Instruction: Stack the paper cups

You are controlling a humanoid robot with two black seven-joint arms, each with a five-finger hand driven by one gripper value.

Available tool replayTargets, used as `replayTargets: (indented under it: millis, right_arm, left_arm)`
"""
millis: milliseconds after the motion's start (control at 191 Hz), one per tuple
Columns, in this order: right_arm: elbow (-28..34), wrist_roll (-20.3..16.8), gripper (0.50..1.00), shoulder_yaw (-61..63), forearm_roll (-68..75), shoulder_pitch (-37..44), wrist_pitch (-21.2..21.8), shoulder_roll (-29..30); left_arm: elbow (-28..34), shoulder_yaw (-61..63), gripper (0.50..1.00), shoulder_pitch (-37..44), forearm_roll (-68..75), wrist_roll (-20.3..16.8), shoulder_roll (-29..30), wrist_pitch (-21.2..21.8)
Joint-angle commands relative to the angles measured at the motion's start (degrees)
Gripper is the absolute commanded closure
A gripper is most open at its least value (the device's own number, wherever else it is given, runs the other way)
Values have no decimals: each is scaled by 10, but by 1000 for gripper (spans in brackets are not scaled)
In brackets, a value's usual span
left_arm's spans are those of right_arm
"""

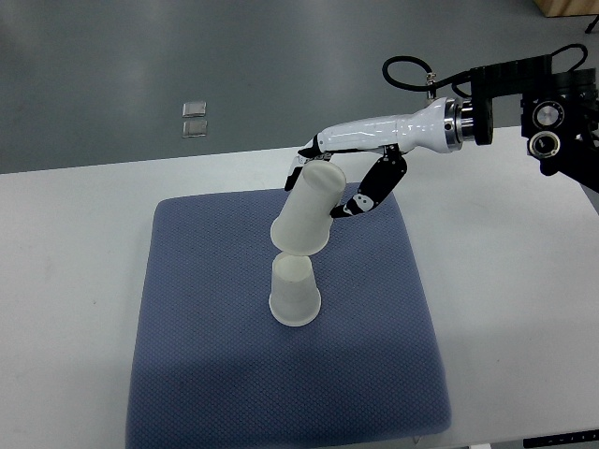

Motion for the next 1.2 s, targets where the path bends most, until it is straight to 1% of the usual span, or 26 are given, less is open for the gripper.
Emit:
replayTargets:
  millis: [0, 105, 230, 811, 842, 879, 978, 1036, 1114, 1193]
  right_arm:
    - [13, 0, 795, -2, 0, 0, 0, 9]
    - [14, -1, 793, -7, -6, 0, 0, 20]
    - [14, -17, 785, -10, -9, -3, 0, 24]
    - [15, -18, 748, -36, -24, -6, 0, 25]
    - [15, -18, 742, -36, -24, -6, 0, 25]
    - [15, -18, 716, -36, -24, -9, 0, 26]
    - [14, -18, 705, -36, -23, -13, 0, 28]
    - [15, -18, 689, -35, -23, -14, 0, 31]
    - [14, -18, 644, -35, -22, -14, 0, 32]
    - [14, -18, 628, -34, -18, -14, 0, 33]
  left_arm:
    - [0, 0, 500, 0, 0, 0, 0, 0]
    - [0, 0, 500, 0, 0, 0, 0, 0]
    - [0, 0, 500, 0, 0, 0, 0, 0]
    - [0, 0, 500, 0, 0, 0, 0, 0]
    - [0, 1, 500, 0, 0, 0, 0, 0]
    - [0, 1, 500, 0, 0, 0, 0, 0]
    - [0, 1, 500, 0, 0, 0, 0, 0]
    - [0, 0, 500, 0, 0, 0, 0, 0]
    - [0, 0, 500, 0, 0, 0, 0, 0]
    - [0, 0, 500, 0, 0, 0, 0, 0]
